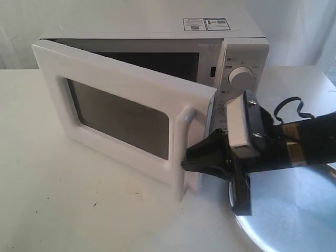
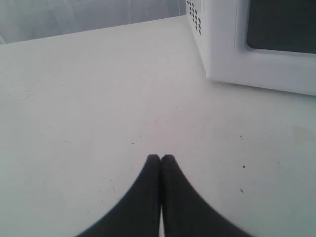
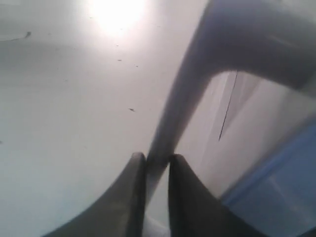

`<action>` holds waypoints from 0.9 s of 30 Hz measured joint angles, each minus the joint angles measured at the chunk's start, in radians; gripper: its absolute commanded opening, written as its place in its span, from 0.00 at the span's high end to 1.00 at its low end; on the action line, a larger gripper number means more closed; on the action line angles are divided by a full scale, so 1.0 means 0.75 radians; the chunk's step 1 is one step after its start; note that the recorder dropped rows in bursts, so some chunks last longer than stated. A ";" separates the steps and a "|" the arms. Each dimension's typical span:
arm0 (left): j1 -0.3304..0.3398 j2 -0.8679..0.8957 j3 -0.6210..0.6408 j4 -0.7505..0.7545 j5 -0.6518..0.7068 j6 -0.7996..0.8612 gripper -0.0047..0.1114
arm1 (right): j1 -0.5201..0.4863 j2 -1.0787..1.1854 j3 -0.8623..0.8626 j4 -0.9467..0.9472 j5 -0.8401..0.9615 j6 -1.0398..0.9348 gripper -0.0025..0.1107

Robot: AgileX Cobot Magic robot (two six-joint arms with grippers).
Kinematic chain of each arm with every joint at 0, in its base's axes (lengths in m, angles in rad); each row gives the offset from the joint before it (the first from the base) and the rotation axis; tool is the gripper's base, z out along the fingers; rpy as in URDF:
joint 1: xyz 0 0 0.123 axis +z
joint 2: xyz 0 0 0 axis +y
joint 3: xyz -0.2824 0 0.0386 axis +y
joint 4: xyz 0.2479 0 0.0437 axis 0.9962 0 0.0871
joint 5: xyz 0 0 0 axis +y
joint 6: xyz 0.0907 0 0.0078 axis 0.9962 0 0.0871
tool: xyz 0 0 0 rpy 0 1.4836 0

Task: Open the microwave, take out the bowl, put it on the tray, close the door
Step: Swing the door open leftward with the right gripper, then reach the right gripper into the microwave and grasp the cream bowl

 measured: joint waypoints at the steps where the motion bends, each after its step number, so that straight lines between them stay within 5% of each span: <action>1: 0.000 0.000 0.000 0.000 0.000 0.000 0.96 | 0.000 -0.059 0.018 -0.016 -0.056 0.000 0.98; 8: 0.000 0.000 0.000 0.000 0.000 0.000 0.96 | 0.006 -0.449 0.156 -0.116 -0.188 0.173 0.98; 15: 0.000 0.000 0.000 0.000 0.000 0.000 0.96 | 0.006 -0.651 0.227 0.161 0.243 0.281 0.98; 22: 0.000 0.000 0.000 0.000 0.000 0.000 0.96 | 0.026 -0.213 0.210 0.715 0.202 -0.044 0.98; 27: 0.000 0.000 0.000 0.002 0.004 0.000 0.96 | 0.280 0.115 -0.086 0.942 0.519 -0.289 0.98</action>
